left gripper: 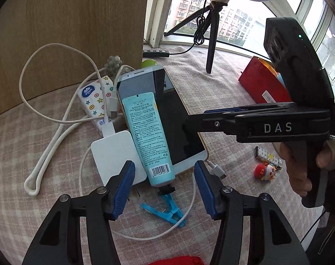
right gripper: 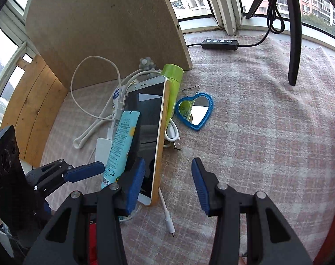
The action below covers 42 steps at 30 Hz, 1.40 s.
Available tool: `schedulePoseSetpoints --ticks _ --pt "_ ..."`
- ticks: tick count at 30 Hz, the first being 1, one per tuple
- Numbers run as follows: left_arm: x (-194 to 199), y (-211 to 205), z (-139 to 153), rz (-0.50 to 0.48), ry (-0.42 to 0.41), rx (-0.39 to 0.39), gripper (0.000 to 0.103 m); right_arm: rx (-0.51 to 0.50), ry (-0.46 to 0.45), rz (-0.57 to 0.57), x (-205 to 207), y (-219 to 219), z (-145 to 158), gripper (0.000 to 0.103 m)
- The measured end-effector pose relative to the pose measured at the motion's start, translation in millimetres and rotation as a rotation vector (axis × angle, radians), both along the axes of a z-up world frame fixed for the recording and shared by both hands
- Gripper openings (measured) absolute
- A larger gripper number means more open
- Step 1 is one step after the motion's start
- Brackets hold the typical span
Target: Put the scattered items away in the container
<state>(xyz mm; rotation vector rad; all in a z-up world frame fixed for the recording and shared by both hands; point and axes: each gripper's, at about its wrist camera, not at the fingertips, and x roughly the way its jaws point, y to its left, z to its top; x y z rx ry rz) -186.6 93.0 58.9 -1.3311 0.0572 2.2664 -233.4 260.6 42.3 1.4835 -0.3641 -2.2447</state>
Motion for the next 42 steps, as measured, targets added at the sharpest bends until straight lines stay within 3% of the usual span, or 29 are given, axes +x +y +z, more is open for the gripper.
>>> schedulePoseSetpoints --ticks 2,5,8,11,22,28,35,38,40,42 --pt "0 0 1 -0.001 0.001 0.001 0.053 -0.049 -0.033 0.006 -4 0 -6 0.043" --pt "-1 3 1 -0.01 -0.001 0.008 0.053 -0.127 -0.057 0.039 -4 -6 -10 0.023" --pt "-1 7 0 -0.02 -0.004 0.016 0.053 -0.121 -0.042 0.035 2 -8 -6 0.021" --pt "-1 10 -2 -0.029 -0.025 0.042 0.046 -0.173 -0.053 0.03 9 -2 -1 0.014" --pt "31 49 7 -0.167 -0.063 0.116 0.048 -0.241 -0.106 -0.051 65 43 7 0.01" --pt "63 72 11 -0.261 -0.073 0.108 0.046 -0.264 -0.131 -0.125 97 80 8 0.009" --pt "78 69 19 -0.261 -0.059 0.074 0.046 -0.023 -0.027 -0.17 90 96 20 0.012" --pt "80 51 26 -0.222 -0.042 0.071 0.046 -0.001 -0.011 -0.189 92 102 22 0.012" --pt "80 35 30 -0.186 -0.027 0.062 0.046 -0.044 -0.044 -0.184 92 104 19 0.011" --pt "78 21 35 -0.15 -0.017 0.054 0.046 0.024 -0.039 -0.191 94 101 20 0.011"
